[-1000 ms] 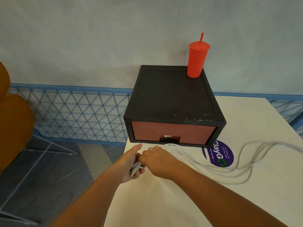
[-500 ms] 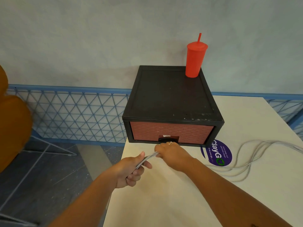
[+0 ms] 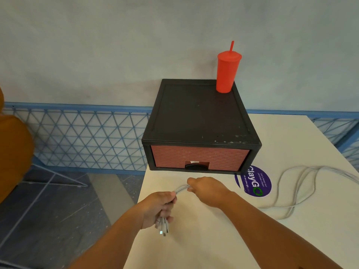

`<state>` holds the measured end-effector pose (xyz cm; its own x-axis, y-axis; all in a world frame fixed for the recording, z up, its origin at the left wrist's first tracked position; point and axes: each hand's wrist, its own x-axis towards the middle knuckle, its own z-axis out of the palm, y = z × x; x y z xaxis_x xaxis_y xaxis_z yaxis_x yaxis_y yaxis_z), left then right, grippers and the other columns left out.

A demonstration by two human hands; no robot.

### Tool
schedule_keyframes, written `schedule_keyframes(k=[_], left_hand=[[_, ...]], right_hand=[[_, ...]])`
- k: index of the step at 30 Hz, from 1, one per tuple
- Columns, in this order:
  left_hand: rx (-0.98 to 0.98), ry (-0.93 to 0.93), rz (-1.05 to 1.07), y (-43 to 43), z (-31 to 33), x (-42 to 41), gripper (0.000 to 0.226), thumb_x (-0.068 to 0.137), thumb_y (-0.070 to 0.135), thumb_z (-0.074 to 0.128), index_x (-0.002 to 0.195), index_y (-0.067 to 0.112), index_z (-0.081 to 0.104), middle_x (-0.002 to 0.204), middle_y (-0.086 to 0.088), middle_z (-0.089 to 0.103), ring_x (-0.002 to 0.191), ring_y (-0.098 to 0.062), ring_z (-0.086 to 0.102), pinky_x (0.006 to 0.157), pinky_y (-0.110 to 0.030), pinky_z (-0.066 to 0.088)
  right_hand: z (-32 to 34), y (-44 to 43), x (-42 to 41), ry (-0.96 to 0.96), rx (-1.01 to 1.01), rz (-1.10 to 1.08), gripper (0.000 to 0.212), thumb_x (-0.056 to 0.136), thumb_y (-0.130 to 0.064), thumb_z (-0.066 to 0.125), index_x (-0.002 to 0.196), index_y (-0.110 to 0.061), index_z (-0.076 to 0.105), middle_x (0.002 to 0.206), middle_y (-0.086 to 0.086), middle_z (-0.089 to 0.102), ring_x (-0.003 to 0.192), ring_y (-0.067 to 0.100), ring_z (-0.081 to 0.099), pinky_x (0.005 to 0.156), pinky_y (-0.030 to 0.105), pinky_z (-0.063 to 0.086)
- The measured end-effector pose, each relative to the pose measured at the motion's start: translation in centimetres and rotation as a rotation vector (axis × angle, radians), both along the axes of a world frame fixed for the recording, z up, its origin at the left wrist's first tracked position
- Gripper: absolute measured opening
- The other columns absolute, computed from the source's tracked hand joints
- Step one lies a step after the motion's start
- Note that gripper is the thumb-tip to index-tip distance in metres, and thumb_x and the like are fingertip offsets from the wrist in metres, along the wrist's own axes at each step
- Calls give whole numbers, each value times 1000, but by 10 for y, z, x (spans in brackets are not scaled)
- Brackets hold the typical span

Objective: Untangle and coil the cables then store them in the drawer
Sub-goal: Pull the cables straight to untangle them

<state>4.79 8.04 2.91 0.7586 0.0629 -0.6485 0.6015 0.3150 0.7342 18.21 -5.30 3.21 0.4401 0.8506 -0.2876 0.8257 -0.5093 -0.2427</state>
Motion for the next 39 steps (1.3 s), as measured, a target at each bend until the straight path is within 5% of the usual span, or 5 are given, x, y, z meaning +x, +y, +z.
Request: schedule_keyframes(k=[10,14,25,29,39], left_hand=[[-51,-54,484,34,-10,-15,32,96,27,43,67,15,46,43,10,24,33,-4,21,33,-15,27],[-40,-21,467,29,-17,-16,32,96,29,45,67,15,46,44,10,23,33,-4,20,33,-16,27],[51,119,490,31,-38,-31,31,96,28,47,69,12,47,40,8,26,30,-5,21,29,-16,21],[52,118,475,28,-34,-25,30,95,30,47,71,12,48,42,8,27,32,-6,23,35,-17,20],[-159,1,609,34,-20,-12,32,96,30,45,67,15,47,42,7,36,31,-5,26,34,-17,29]], right_hand=[[-25,-37,16,254,14,-305,26,94,-45,40,86,-21,45,86,2,53,81,20,50,66,30,37],[-36,-50,17,234,-17,-314,25,95,-45,36,85,-23,43,86,-2,51,81,18,49,56,20,31],[-47,-90,32,35,-184,-310,32,93,-51,35,83,-23,49,90,2,58,81,19,51,67,30,39],[-42,-86,44,-78,-193,-276,36,95,-41,33,100,-16,59,98,4,63,80,20,50,66,29,39],[-60,-101,48,-98,-243,-338,36,96,-43,33,105,-16,56,107,4,64,96,21,59,69,29,41]])
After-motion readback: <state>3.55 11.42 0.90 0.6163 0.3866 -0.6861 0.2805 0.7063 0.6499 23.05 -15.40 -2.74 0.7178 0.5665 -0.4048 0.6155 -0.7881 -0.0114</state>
